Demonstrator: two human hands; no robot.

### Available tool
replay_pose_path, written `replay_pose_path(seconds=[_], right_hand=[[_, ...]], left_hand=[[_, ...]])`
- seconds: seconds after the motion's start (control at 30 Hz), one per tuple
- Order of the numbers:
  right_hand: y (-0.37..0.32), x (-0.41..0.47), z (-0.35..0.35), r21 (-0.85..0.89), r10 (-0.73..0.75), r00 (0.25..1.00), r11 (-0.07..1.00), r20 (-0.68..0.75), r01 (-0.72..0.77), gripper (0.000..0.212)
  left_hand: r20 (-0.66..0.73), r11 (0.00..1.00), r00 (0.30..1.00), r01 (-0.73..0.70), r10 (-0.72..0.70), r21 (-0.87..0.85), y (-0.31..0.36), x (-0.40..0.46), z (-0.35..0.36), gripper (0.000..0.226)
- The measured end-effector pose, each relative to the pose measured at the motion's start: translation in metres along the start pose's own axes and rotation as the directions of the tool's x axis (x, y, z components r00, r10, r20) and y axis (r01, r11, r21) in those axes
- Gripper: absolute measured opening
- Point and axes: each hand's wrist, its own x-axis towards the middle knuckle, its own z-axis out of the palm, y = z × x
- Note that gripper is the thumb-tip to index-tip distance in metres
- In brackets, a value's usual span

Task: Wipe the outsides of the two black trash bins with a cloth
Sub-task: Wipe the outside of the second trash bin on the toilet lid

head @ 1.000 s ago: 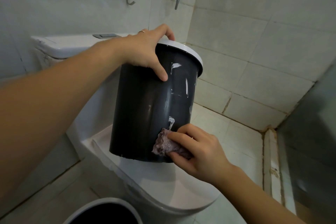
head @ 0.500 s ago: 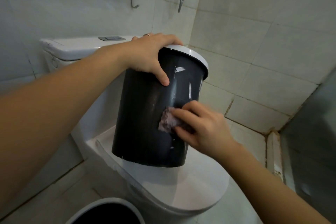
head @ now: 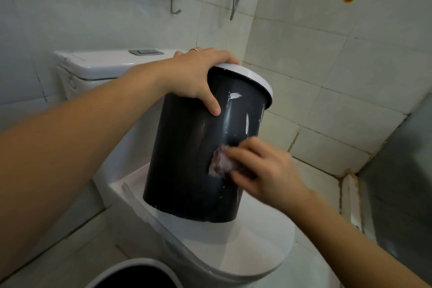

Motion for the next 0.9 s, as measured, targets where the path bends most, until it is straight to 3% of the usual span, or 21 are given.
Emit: replay_pose_path(seconds=[0.13,0.43,0.57,0.7,0.8,0.9], right_hand=[[0.007,0.018,0.000,0.007,0.140,0.988,0.990,-0.066,-0.140,0.033],[-0.008,-0.012,0.000,0.017,-0.162,0.982,0.987,0.095,0.161,0.025],[0.008,0.017,-0.005,-0.060,0.001,1.000,0.998,-0.026,-0.002,0.030],[0.020,0.048,-0.009,-0.027,0.189,0.973,0.981,-0.130,-0.194,0.033],[0.017,0.046,-0.006,-0.002,0.203,0.964,0.978,-0.169,-0.207,0.032],[0.012,0.034,-0.006,-0.011,0.130,0.986,0.991,-0.109,-0.132,0.034]], left_hand=[[0.002,1.000,1.000,0.003,-0.003,-0.017,-0.002,-0.002,-0.002,0.097],[0.012,1.000,1.000,-0.016,0.016,-0.010,-0.005,-0.002,-0.001,0.099],[0.011,1.000,1.000,-0.018,0.018,0.003,-0.006,0.000,-0.001,0.099],[0.029,1.000,0.999,-0.027,0.027,0.011,-0.007,-0.001,-0.003,0.096],[0.029,0.999,0.999,-0.033,0.032,0.021,-0.007,-0.003,-0.004,0.096],[0.030,0.999,0.999,-0.039,0.038,0.011,-0.008,-0.003,-0.003,0.095]])
